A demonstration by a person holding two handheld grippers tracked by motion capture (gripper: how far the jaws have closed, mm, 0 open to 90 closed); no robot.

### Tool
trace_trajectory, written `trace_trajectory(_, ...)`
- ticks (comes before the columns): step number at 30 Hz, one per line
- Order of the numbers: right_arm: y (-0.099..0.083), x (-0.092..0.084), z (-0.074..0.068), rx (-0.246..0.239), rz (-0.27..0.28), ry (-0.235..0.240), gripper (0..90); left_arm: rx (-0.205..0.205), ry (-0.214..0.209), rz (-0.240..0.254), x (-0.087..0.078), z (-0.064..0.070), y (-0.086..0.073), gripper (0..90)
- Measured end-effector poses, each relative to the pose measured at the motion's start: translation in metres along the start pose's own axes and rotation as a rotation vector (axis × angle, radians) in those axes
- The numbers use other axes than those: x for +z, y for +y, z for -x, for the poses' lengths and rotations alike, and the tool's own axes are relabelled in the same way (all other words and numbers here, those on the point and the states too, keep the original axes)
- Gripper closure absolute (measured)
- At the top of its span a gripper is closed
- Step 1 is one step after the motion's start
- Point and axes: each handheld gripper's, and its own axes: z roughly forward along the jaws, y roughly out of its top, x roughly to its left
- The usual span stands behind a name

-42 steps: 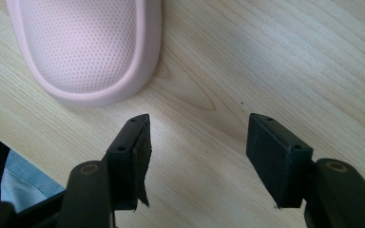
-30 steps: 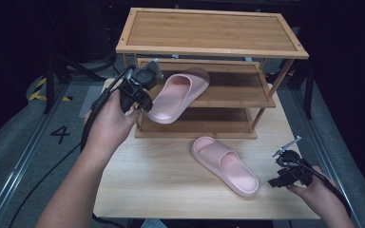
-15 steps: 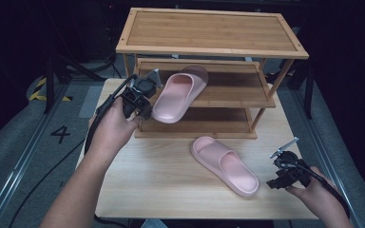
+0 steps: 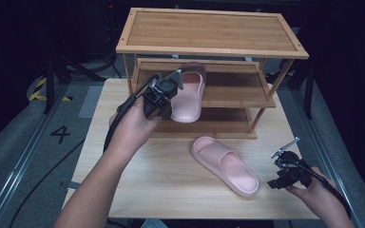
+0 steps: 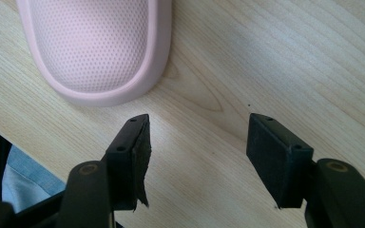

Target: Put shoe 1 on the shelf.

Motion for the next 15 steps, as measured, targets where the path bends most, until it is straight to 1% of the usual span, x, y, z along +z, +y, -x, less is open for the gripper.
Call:
trace_trajectory(2,0.0,0.0,0.0,0.002,0.001,0.002,41.2,0.016,0.001,0.001,0.0,0.006,0.003,89.6)
trace_trajectory(4,-0.001,0.0,0.001,0.003,0.001,0.002,41.2,0.026,-0.003,-0.004,-0.002,0.009,0.002,89.6)
trace_trajectory(6,-0.001,-0.001,0.002,0.001,0.006,0.002,41.2,0.041,-0.043,0.0,-0.007,0.015,-0.003,89.5)
trace_trajectory(8,-0.002,-0.001,0.002,0.009,0.008,0.002,41.2,0.084,-0.074,-0.012,-0.01,0.028,-0.008,89.4)
trace_trajectory(9,-0.002,-0.001,0.002,0.009,0.008,0.004,41.2,0.095,-0.076,-0.015,-0.01,0.033,-0.009,89.4)
trace_trajectory(11,-0.001,0.0,0.001,0.006,0.003,0.004,41.2,0.131,-0.069,-0.024,-0.007,0.044,-0.007,89.3)
trace_trajectory(13,0.0,0.001,-0.001,0.0,-0.002,0.004,41.2,0.141,-0.063,-0.031,-0.003,0.05,-0.003,88.8)
trace_trajectory(15,0.0,0.001,-0.003,-0.006,-0.001,0.006,41.1,0.141,-0.067,-0.028,-0.001,0.051,0.0,88.6)
